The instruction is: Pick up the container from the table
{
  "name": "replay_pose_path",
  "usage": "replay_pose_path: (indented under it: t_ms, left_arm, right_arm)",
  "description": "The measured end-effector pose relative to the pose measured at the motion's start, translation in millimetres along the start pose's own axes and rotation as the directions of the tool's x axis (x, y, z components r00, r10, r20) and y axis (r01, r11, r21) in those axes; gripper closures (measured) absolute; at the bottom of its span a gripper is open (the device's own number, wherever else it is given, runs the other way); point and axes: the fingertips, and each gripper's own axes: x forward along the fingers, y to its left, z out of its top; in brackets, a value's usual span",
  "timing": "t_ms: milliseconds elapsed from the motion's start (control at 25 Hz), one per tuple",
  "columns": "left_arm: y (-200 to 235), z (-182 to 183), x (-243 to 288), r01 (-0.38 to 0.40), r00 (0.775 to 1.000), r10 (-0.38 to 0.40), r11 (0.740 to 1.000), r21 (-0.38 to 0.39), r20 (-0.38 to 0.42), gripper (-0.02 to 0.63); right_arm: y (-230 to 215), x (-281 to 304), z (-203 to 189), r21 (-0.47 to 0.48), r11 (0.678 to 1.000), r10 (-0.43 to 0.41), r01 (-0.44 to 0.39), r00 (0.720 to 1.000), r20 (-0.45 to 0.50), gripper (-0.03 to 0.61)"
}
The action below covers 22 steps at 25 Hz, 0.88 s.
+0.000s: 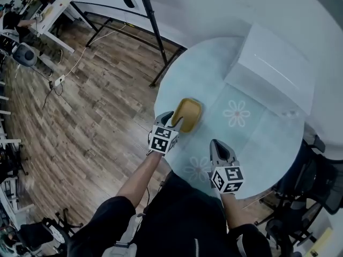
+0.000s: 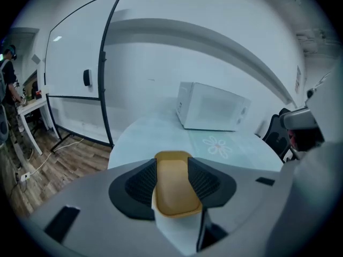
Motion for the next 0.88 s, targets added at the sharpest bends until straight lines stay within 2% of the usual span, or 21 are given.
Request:
replay_pose_path:
  t_ms: [400, 720, 880]
  left_arm:
    - [30.7, -37.4, 51.3, -0.010, 0.990, 0.009, 1.000, -0.006, -0.138, 0.443]
    - [33.7, -61.6, 70.5, 0.009, 0.983, -0.014, 1.000, -0.025, -0.186, 0.446]
    - [33.1, -72.0, 75.5, 0.008, 0.978, -0.018, 0.999, -0.049, -0.210, 0.477]
  right_arm:
    - [-15.2, 11.4, -12.8, 0.045, 0.997, -0.062, 0.065, 0.997, -0.051, 0.554]
    - [-14.6, 15.3, -22.3, 0.048, 0.996, -0.075, 0.079, 0.994, -0.081, 0.554]
    - [-14.9, 14.9, -26.0, 0.056, 0.995, -0.076, 0.081, 0.993, -0.090, 0.554]
